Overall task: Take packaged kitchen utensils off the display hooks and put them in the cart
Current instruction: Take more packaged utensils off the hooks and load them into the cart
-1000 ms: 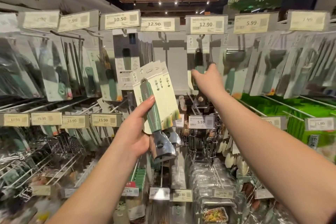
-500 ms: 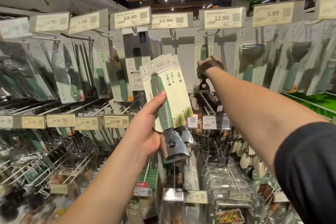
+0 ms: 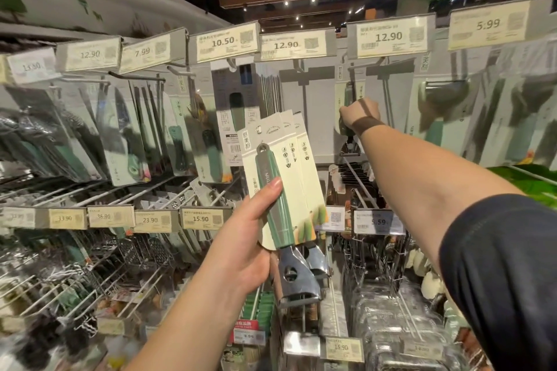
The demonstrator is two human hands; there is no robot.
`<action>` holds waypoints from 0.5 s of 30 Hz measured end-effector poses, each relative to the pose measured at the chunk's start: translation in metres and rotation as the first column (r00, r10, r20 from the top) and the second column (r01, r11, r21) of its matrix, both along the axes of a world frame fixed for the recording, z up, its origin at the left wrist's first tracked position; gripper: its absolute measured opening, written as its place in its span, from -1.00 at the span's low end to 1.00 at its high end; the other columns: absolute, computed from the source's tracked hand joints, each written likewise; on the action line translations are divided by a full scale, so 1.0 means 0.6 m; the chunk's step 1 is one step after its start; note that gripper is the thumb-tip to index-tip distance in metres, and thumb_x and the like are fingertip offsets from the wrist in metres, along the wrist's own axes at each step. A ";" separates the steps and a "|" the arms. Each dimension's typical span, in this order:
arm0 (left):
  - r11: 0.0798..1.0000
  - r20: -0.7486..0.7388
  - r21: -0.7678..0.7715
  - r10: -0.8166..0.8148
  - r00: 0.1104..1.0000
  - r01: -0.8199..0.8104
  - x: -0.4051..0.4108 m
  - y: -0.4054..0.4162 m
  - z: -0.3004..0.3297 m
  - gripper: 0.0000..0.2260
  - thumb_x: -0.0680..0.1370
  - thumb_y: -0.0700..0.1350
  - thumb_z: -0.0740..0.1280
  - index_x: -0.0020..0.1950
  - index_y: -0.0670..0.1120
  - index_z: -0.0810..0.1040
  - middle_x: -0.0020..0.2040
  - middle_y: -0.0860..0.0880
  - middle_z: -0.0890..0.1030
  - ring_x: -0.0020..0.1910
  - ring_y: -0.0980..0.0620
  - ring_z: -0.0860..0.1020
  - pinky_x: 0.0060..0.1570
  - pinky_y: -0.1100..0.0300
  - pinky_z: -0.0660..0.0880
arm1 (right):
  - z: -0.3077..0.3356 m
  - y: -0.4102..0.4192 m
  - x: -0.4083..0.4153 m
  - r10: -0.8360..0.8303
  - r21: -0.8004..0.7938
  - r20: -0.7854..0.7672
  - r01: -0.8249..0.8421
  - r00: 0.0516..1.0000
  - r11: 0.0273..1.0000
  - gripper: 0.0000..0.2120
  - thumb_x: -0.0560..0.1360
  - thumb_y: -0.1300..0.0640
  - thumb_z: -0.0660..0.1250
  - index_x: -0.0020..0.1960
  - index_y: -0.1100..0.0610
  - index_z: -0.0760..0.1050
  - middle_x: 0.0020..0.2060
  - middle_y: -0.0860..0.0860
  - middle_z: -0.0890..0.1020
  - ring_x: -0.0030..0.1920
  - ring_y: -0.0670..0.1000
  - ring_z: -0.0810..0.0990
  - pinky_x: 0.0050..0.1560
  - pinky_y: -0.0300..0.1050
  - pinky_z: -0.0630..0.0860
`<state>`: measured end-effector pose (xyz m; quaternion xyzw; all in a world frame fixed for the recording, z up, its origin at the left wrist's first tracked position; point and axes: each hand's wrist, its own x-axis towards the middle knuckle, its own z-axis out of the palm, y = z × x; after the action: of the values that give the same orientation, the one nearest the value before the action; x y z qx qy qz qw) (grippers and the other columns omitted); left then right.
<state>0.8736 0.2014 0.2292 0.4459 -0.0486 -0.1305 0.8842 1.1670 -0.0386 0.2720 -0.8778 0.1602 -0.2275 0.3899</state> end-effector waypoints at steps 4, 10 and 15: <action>1.000 0.014 0.008 -0.008 1.000 0.008 0.004 0.004 -0.003 -0.63 0.43 -0.09 0.40 0.20 -0.18 0.61 -0.03 -0.19 0.73 -0.20 -0.13 0.72 -0.32 0.04 0.67 | -0.003 0.005 0.008 -0.021 0.014 0.015 0.021 1.000 1.000 -0.60 0.58 0.06 0.27 0.31 0.29 0.48 0.20 0.19 0.55 0.22 0.21 0.56 0.20 0.01 0.55; 1.000 0.026 0.008 0.004 1.000 -0.004 -0.001 0.003 -0.002 -0.68 0.44 -0.10 0.39 0.16 -0.18 0.62 -0.13 -0.15 0.73 -0.26 -0.11 0.71 -0.35 0.05 0.66 | -0.002 -0.001 -0.002 -0.064 0.115 -0.022 0.066 0.998 0.991 -0.49 0.52 0.03 0.38 0.37 0.26 0.39 0.28 0.18 0.50 0.10 0.17 0.63 0.11 0.01 0.61; 1.000 0.055 0.012 0.000 0.998 0.000 -0.009 0.006 -0.003 -0.61 0.43 -0.09 0.39 0.24 -0.16 0.58 -0.09 -0.16 0.74 -0.24 -0.12 0.72 -0.37 0.04 0.66 | -0.004 0.013 -0.045 -0.075 0.062 -0.087 0.080 0.993 0.995 -0.47 0.58 0.06 0.28 0.44 0.30 0.28 0.37 0.21 0.39 0.29 0.18 0.48 0.28 0.01 0.50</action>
<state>0.8683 0.2047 0.2272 0.4548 -0.0722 -0.1184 0.8797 1.1401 -0.0308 0.2697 -0.8666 0.2178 -0.1997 0.4021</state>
